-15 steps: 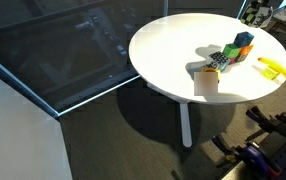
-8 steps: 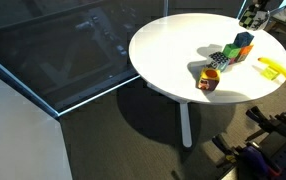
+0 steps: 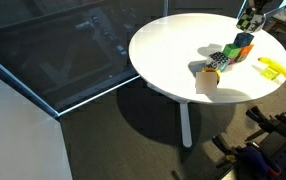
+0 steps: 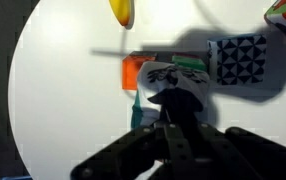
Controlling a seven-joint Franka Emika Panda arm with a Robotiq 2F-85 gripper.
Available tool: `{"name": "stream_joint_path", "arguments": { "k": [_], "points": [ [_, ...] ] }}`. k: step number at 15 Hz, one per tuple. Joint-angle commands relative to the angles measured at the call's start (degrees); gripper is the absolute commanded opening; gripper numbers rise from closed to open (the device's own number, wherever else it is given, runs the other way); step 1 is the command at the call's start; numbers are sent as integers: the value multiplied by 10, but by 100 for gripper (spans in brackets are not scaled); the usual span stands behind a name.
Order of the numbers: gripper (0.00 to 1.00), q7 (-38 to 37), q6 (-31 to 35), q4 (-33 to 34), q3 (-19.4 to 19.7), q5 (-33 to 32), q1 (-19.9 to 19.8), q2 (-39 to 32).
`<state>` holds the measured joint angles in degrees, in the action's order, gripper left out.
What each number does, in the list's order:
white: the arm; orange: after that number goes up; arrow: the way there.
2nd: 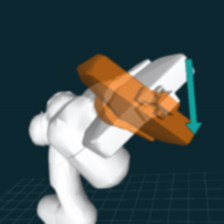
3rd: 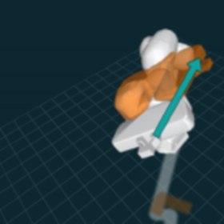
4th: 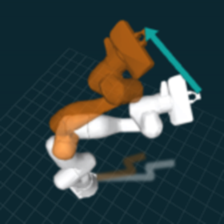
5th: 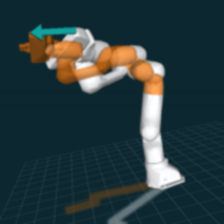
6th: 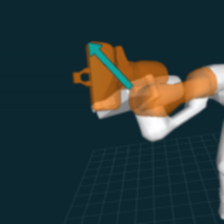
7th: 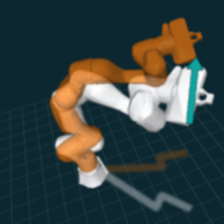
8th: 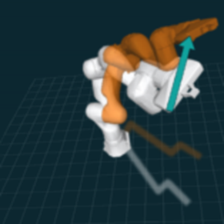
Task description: Pick up the block with the letter a on it and put it on the blue block
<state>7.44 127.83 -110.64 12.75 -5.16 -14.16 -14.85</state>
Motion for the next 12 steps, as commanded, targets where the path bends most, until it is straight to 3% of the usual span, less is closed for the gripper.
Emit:
{"name": "stream_joint_path", "arguments": {
  "k": [1,12],
  "points": [
    [7,26,1,14,-3,15,-13,-8],
    [8,50,0,17,-3,18,-32,-20]
  ]
}}
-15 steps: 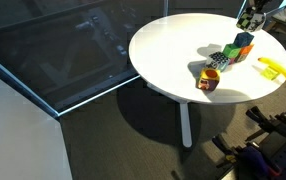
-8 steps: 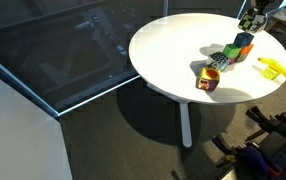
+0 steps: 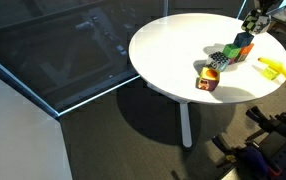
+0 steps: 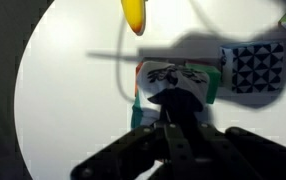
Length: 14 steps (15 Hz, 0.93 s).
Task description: Pick up the block with the letter a on it and put it on the blue block
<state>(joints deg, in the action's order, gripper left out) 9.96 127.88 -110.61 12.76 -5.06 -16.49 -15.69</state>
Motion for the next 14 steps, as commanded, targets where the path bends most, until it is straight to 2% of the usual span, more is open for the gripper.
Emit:
{"name": "stream_joint_path", "arguments": {
  "k": [1,14],
  "points": [
    [7,27,0,18,-3,18,-9,-13],
    [7,40,0,23,-7,26,-9,-27]
  ]
}}
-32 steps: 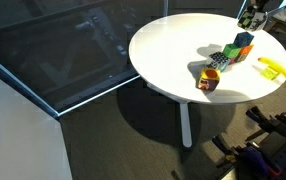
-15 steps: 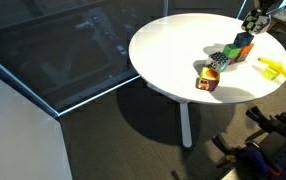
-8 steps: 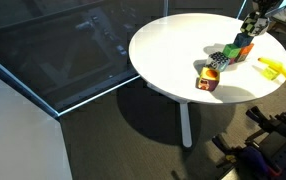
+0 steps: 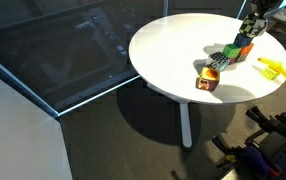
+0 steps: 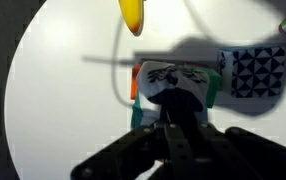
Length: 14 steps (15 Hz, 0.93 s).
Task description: Pick up the block with the letter a on it and put it on the blue block
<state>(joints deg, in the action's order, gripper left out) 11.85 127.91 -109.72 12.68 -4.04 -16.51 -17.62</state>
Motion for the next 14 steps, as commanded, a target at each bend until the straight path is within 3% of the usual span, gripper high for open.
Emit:
{"name": "stream_joint_path", "arguments": {
  "k": [1,3,4,10,12,14],
  "points": [
    [13,21,-1,13,-6,16,-9,-9],
    [38,23,-2,13,-7,16,-9,-9],
    [40,23,-2,13,-7,15,-9,-9],
    [87,29,-6,12,-8,14,-8,-6],
    [99,29,-9,12,-7,13,-8,-5],
    [100,30,-10,12,-8,14,-8,-4]
  ]
}}
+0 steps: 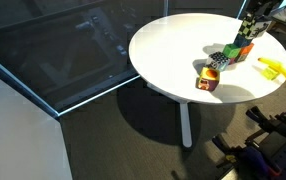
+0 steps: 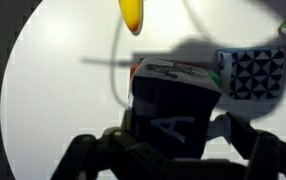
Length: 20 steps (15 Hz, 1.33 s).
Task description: Pick up the block with the letter a on it and put it on the blue block
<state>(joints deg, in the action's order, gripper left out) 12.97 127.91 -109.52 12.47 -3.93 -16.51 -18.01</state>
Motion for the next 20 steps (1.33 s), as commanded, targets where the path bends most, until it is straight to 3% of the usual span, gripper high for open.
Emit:
{"name": "stream_joint_path", "arguments": {
  "k": [1,13,20],
  "points": [
    [100,19,-12,11,-5,13,-8,0],
    [100,31,-42,4,-14,17,0,42],
    [100,55,-93,-21,-27,11,17,87]
  ]
}}
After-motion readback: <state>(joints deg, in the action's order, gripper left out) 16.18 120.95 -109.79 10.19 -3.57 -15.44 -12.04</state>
